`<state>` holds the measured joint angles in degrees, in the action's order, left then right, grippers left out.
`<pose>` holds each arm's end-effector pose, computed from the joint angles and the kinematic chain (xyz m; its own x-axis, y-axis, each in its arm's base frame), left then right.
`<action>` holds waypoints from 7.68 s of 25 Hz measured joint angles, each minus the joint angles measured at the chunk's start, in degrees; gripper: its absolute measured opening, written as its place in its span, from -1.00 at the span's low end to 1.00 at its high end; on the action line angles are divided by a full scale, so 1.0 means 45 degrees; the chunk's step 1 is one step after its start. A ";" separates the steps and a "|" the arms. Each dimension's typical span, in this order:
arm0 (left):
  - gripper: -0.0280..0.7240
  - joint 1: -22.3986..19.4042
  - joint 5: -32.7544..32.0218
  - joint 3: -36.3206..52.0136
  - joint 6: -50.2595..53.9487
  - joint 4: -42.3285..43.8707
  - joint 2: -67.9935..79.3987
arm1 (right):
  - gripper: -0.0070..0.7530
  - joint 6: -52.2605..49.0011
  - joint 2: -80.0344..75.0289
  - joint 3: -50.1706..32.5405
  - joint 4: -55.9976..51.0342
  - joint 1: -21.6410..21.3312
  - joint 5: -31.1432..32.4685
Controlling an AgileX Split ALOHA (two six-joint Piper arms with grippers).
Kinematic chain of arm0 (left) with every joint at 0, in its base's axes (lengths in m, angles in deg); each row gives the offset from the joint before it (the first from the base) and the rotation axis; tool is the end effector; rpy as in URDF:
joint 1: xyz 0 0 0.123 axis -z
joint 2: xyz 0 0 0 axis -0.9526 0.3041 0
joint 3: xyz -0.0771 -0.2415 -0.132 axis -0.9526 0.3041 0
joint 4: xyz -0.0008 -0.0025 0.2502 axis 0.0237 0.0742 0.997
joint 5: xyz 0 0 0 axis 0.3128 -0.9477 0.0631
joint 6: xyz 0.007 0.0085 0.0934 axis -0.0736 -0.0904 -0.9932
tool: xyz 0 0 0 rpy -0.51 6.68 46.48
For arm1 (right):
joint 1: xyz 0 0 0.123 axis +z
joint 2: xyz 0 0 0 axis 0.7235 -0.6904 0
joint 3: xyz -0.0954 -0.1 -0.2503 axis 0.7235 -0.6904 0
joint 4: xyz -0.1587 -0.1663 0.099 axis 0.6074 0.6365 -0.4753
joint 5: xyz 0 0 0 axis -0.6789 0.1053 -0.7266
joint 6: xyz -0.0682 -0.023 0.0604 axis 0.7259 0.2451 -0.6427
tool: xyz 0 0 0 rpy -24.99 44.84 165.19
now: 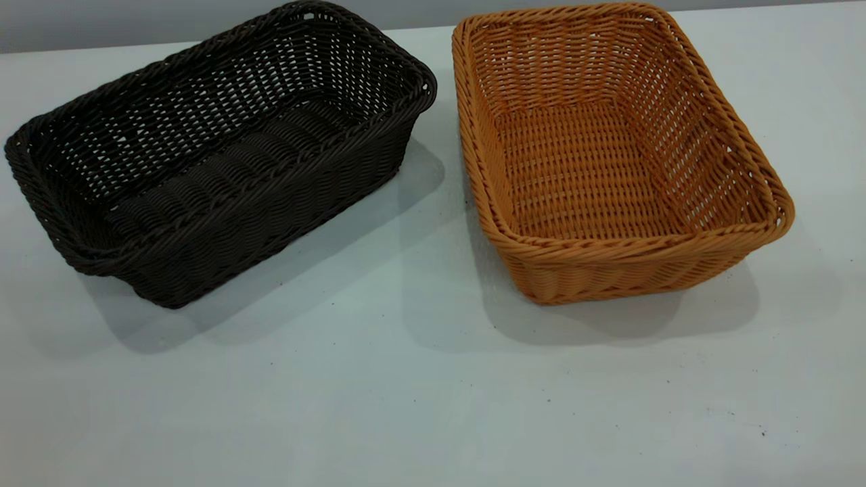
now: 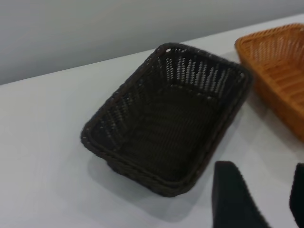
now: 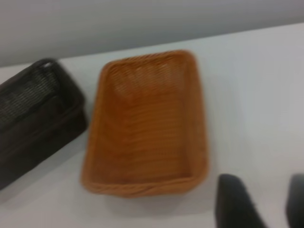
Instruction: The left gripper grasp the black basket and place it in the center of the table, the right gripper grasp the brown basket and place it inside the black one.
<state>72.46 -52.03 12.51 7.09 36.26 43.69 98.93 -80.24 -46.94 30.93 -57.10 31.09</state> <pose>0.0148 -0.0237 0.3064 -0.3616 0.1837 -0.9140 0.3054 0.9497 0.0701 0.0299 0.0277 0.2966 -0.4868 0.1052 -0.8672 -0.1172 0.9759 0.1842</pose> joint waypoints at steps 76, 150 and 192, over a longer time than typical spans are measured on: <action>-0.05 0.0000 0.5596 -0.1888 -0.1700 -0.0621 0.9640 | 0.11 -0.1048 -2.0187 0.0252 -1.6723 0.6234 -0.6007; -0.07 0.0000 0.4835 -0.1800 -0.1689 -0.0629 0.9618 | -0.31 -0.1476 -2.0449 -0.0494 -1.5021 0.4511 -0.7306; -0.07 0.0000 0.4952 -0.1800 -0.1689 -0.0715 0.9618 | 0.11 0.1538 -2.0449 -0.0543 -1.6337 0.4421 -0.4942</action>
<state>72.46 -29.74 4.41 -0.51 33.04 86.97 105.85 -172.26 -49.39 -42.59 -37.21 8.85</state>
